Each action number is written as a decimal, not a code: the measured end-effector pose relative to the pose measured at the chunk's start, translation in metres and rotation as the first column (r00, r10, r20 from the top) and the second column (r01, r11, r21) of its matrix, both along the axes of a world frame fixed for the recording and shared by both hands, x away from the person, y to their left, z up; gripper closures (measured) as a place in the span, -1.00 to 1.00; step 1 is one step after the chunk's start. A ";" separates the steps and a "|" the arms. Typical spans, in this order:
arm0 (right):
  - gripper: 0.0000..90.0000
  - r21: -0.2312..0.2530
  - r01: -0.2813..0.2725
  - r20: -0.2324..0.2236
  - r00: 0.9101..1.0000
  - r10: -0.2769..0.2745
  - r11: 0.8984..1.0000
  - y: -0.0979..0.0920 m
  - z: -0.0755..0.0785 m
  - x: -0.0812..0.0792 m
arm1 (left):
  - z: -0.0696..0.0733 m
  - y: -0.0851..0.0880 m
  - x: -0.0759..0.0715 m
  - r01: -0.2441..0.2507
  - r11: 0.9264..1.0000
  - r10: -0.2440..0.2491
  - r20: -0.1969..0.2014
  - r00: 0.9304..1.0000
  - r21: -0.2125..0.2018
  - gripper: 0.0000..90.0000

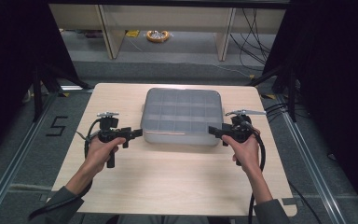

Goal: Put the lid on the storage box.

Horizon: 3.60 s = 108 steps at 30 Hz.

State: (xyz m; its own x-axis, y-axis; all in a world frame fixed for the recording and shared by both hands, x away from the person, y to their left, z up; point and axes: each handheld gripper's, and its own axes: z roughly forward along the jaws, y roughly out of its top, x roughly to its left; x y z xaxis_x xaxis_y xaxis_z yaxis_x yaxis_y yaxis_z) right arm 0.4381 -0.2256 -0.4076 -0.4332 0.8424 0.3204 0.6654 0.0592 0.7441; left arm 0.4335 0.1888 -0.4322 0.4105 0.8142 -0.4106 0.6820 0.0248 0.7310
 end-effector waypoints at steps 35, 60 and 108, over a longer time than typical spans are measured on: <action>-0.34 -0.030 -0.087 0.028 0.996 0.088 0.996 0.013 -0.013 -0.040 | -0.026 -0.020 -0.046 0.131 0.988 -0.131 -0.016 0.991 0.087 -0.37; -0.37 -0.030 -0.148 0.012 0.989 0.149 0.988 0.025 -0.025 -0.075 | -0.039 -0.026 -0.091 0.219 0.962 -0.225 0.020 0.974 0.160 -0.39; -0.54 -0.047 -0.274 -0.038 0.961 0.272 0.961 0.017 -0.074 -0.140 | -0.069 -0.029 -0.155 0.313 0.878 -0.347 0.031 0.937 0.362 -0.56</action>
State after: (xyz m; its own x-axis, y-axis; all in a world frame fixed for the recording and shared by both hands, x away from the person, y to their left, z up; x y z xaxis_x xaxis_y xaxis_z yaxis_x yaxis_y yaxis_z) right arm 0.2983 -0.2086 -0.4815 -0.6398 0.7090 0.2968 0.6412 0.2795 0.7147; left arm 0.2789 0.1595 -0.5016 0.7026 0.7076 -0.0751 0.5351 -0.4558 0.7113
